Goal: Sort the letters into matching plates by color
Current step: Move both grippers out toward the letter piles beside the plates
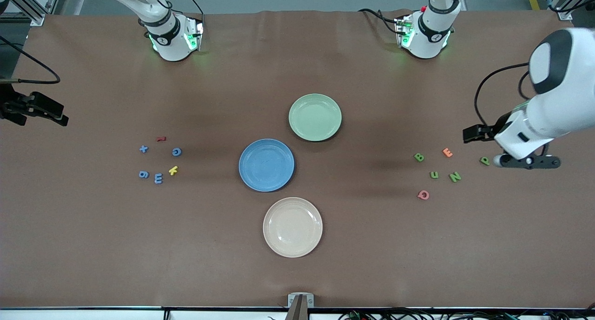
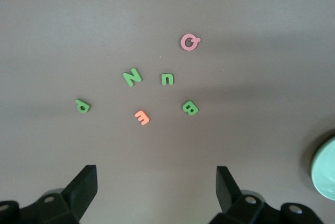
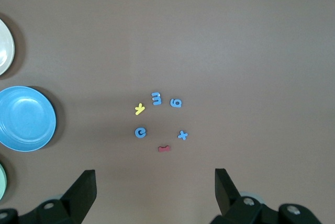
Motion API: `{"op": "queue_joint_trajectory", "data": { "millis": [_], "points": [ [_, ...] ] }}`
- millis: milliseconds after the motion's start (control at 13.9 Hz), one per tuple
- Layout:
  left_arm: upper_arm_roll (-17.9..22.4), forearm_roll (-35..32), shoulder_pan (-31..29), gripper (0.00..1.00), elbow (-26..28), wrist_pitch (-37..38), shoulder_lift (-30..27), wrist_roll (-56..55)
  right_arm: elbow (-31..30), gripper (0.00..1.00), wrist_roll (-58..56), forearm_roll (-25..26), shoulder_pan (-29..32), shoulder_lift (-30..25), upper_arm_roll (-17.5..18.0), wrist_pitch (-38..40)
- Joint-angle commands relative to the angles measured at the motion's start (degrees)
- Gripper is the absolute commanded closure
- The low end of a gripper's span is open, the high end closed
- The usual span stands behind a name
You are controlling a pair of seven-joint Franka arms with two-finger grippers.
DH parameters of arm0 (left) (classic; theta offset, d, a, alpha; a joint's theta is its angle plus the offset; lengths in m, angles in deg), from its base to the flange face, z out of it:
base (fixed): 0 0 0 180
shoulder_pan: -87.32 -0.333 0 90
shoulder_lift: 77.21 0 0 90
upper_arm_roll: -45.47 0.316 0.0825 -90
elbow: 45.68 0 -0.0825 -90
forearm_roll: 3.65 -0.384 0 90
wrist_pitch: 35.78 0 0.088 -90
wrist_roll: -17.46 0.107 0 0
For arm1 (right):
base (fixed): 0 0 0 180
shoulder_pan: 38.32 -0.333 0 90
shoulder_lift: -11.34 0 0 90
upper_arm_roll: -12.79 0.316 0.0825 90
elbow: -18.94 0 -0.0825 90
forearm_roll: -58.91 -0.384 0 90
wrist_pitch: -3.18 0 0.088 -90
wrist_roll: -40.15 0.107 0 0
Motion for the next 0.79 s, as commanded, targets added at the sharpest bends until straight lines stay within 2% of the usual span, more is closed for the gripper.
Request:
{"op": "queue_joint_trajectory", "data": {
  "millis": [0, 144, 289, 721],
  "points": [
    [-0.24, -1.08, 0.03, 0.00, 4.56, -3.84, 0.21, -0.87, -0.11, 0.00, -0.01, 0.82, 1.37, 1.91, 0.04, 0.57],
    [-0.24, -0.99, 0.03, 0.00, 5.09, -3.93, 1.44, -3.13, -1.60, 0.00, -0.09, 0.91, 3.21, 4.46, 0.04, 0.04],
    [-0.24, -1.08, 1.60, 0.00, 6.06, -4.02, 2.15, -10.15, -5.36, 0.00, -0.09, 2.31, 3.31, 5.35, 0.04, -1.44],
    [-0.41, -1.08, 2.76, 0.01, 14.13, -12.79, 1.98, -21.24, -20.65, 0.00, -0.88, 2.32, 5.15, 5.09, 0.13, -14.35]
  ]
}}
